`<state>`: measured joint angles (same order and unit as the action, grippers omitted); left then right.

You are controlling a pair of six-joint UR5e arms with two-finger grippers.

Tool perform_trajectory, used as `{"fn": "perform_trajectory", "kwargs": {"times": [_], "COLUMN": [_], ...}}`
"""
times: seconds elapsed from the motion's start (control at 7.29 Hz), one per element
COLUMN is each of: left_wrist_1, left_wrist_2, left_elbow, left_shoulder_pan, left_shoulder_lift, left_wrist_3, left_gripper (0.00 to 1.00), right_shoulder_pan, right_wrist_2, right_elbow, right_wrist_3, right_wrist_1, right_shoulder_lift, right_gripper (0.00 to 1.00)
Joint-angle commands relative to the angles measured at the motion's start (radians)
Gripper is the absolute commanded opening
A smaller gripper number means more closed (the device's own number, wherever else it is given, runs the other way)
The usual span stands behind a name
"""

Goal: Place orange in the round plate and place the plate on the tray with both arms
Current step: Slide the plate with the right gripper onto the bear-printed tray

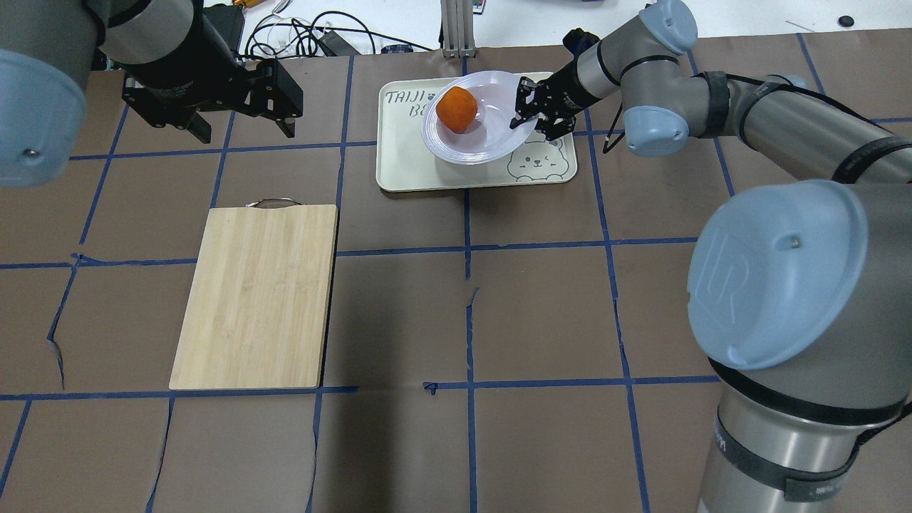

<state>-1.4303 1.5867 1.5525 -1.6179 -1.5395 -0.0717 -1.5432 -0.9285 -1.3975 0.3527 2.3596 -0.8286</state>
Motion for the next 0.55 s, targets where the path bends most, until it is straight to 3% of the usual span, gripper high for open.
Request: {"fn": "perform_trajectory", "kwargs": {"times": [0.0,0.41], "left_wrist_1": [-0.062,-0.053], "left_wrist_2": [-0.001,-0.011], "left_elbow": [-0.008,-0.003], "left_shoulder_pan": [-0.002,0.001], "left_shoulder_lift": [0.001,-0.007], "left_wrist_3": [0.0,0.048], "left_gripper": [1.0,1.0], "right_shoulder_pan": [0.0,0.005], "right_wrist_2": [0.017,-0.007], "right_elbow": [0.028,0.018], "right_wrist_3": [-0.001,-0.006], "right_wrist_1": [0.024,0.024], "right_shoulder_lift": [0.037,0.026], "right_gripper": [0.11,0.48]}}
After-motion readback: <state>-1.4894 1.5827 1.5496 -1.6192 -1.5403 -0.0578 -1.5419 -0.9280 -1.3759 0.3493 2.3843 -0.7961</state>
